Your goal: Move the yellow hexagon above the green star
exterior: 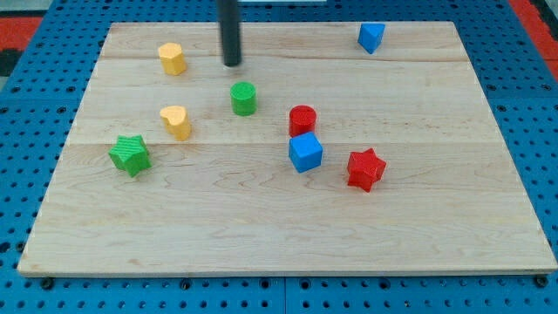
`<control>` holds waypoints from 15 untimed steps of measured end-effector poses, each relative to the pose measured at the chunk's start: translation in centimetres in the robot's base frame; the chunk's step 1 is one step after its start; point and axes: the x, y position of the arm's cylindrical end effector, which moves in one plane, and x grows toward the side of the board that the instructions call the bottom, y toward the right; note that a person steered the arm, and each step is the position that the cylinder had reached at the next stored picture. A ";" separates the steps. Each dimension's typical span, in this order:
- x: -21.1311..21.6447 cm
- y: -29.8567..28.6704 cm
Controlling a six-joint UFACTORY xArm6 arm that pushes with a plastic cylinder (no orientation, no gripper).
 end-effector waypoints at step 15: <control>12.0 -14.0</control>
